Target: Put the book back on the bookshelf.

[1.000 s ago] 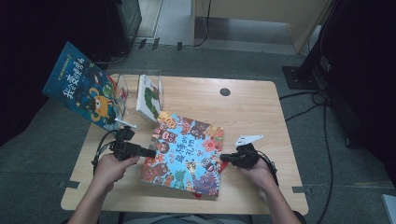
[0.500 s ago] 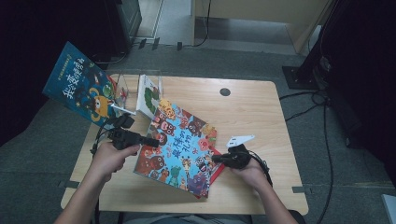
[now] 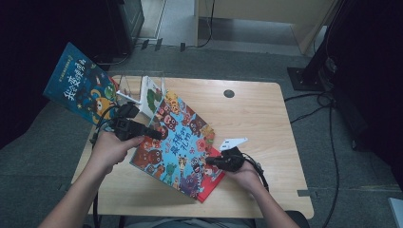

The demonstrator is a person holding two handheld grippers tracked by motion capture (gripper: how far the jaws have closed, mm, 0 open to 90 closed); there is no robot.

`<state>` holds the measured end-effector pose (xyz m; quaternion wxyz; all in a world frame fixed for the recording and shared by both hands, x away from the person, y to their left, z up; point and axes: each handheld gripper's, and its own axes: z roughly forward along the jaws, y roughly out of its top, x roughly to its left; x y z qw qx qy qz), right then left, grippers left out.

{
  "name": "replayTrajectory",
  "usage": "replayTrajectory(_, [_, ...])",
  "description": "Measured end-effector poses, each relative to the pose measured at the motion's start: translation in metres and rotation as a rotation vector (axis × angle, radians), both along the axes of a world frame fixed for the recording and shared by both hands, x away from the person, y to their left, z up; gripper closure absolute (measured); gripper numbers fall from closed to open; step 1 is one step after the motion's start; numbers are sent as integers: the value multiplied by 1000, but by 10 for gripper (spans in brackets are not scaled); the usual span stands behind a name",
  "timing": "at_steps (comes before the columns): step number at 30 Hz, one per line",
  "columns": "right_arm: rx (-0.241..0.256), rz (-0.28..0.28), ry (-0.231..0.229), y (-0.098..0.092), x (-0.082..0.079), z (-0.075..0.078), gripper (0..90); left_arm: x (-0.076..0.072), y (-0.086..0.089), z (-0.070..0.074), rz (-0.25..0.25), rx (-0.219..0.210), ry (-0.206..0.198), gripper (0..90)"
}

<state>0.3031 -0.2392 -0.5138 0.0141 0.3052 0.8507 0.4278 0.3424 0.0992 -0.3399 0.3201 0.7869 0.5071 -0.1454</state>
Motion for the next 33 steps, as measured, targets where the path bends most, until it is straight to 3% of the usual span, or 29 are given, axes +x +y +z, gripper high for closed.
replayTrajectory(7, [-1,46,-10,12,3,1,900,-1,-7,6,-17,58,6,703])
replayTrajectory(12, [15,73,-22,18,7,2,900,3,-7,9,3,64,19,708])
replayTrajectory(21, [25,95,-38,29,14,0,900,1,-17,15,-31,131,21,715])
replayTrajectory(29, [15,102,-59,36,14,1,900,5,-18,13,-41,153,34,752])
replayTrajectory(33, [8,104,-72,37,14,1,900,10,-14,11,-56,145,65,775])
